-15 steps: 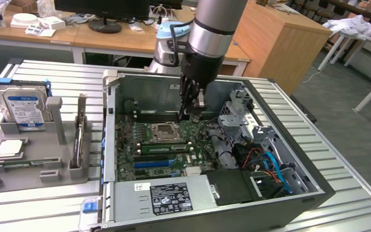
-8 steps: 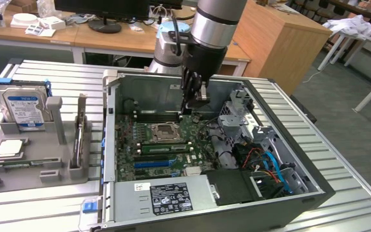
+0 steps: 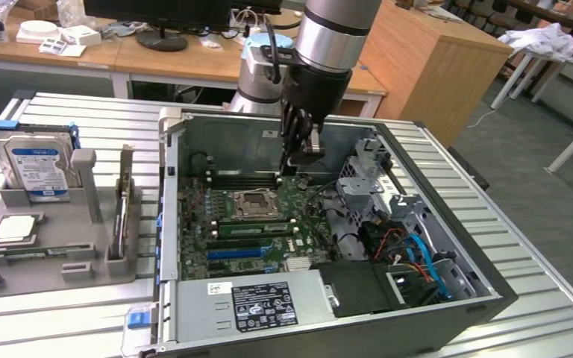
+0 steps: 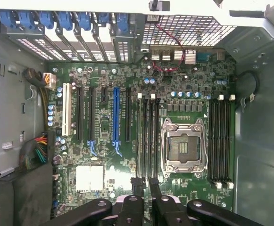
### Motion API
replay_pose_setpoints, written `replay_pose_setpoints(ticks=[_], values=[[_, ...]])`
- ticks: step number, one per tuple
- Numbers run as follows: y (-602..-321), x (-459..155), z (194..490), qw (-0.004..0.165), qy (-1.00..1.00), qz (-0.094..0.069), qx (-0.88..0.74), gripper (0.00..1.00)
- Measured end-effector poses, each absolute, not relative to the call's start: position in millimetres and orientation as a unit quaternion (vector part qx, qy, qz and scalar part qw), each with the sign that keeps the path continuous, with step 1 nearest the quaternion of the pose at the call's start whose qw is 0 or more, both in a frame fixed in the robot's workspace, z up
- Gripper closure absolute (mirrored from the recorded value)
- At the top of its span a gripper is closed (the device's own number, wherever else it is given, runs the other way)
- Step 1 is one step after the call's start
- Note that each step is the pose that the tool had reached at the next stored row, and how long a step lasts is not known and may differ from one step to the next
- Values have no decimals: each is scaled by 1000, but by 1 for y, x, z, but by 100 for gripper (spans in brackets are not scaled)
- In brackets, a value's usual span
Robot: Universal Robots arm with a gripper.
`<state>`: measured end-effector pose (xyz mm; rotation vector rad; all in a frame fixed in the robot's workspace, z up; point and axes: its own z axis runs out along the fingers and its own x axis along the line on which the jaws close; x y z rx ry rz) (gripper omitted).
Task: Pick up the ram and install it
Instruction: 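Press down the ram until it locks into place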
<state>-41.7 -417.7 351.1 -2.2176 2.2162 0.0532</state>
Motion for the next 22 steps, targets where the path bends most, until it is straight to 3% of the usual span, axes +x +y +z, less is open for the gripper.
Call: replay_pose_setpoints(ticks=[8,10,22], values=[[-418,-42,351,3,707,17,-707,81],[-418,-42,351,3,707,17,-707,89],[-418,-40,351,3,707,17,-707,89]])
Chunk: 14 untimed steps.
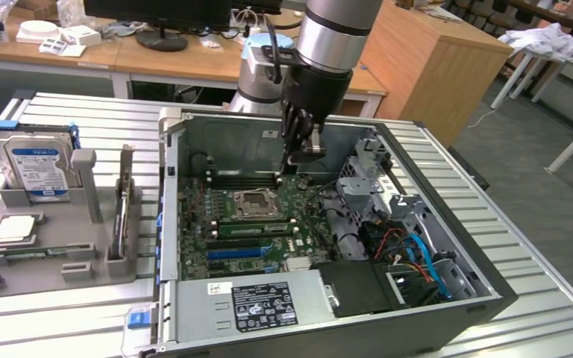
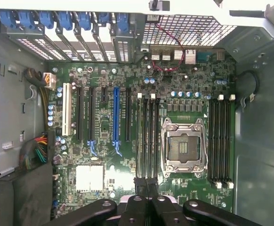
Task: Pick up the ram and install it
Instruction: 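Press down the ram until it locks into place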
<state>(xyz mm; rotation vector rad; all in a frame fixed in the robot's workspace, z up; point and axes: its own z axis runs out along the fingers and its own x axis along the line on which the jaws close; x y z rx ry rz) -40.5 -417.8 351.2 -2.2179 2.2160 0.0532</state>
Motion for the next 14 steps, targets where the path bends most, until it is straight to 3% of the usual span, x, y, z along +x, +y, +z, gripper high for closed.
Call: replay_pose_setpoints(ticks=[14], values=[[-418,-20,351,3,707,17,-707,89]])
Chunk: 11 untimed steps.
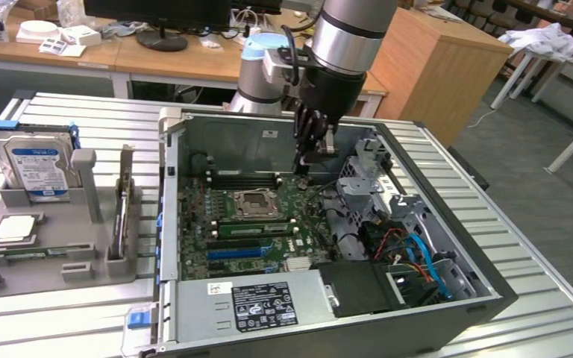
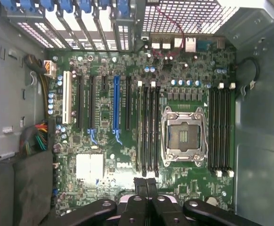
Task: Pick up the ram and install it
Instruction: 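Press down the ram until it locks into place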
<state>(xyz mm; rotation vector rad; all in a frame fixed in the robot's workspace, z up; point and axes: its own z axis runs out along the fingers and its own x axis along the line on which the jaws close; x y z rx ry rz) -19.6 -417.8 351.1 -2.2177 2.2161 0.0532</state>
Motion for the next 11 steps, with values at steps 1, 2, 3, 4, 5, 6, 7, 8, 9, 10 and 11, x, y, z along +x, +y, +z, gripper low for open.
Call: replay_pose_setpoints(ticks=[1,2,3,4,5,6,7,8,9,10,11], values=[[-418,-18,351,3,707,17,-707,89],[-418,-17,351,3,707,17,-707,89],[-418,-15,351,3,707,17,-707,89],[-418,-13,351,3,707,17,-707,89],[-418,-12,351,3,707,17,-707,89],[-418,-10,351,3,707,17,-707,89],[-418,-9,351,3,707,17,-707,89],[-418,-8,351,3,707,17,-707,89],[-418,-6,351,3,707,17,-707,89],[-418,-5,351,3,707,17,-707,89],[-418,-5,351,3,707,17,-707,89]])
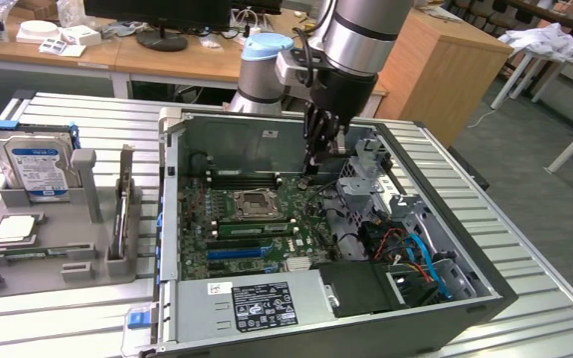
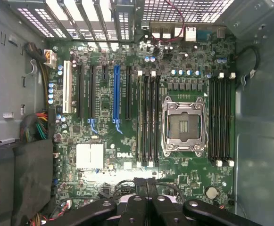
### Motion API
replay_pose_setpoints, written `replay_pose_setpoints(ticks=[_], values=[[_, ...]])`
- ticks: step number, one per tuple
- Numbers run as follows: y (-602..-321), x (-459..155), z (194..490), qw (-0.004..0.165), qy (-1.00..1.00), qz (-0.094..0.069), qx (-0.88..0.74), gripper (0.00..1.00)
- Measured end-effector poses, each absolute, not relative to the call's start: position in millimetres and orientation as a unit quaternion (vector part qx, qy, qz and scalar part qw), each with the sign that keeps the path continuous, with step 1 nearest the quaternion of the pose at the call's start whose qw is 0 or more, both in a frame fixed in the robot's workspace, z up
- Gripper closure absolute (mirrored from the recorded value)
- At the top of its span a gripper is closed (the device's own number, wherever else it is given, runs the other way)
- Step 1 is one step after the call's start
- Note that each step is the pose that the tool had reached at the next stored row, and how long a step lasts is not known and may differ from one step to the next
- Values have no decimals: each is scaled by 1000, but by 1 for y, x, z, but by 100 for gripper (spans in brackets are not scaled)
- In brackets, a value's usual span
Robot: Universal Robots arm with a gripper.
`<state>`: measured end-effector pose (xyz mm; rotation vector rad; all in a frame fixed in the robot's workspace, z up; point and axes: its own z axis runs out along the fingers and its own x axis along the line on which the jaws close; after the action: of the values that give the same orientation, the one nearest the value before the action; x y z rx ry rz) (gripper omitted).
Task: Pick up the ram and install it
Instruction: 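Press down the ram until it locks into place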
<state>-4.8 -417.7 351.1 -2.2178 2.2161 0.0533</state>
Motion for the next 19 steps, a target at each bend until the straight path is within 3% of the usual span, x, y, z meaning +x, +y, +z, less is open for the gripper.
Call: replay_pose_setpoints(ticks=[14,19], values=[[-418,-5,347,3,707,17,-707,89],[-418,-5,331,3,707,17,-707,89]])
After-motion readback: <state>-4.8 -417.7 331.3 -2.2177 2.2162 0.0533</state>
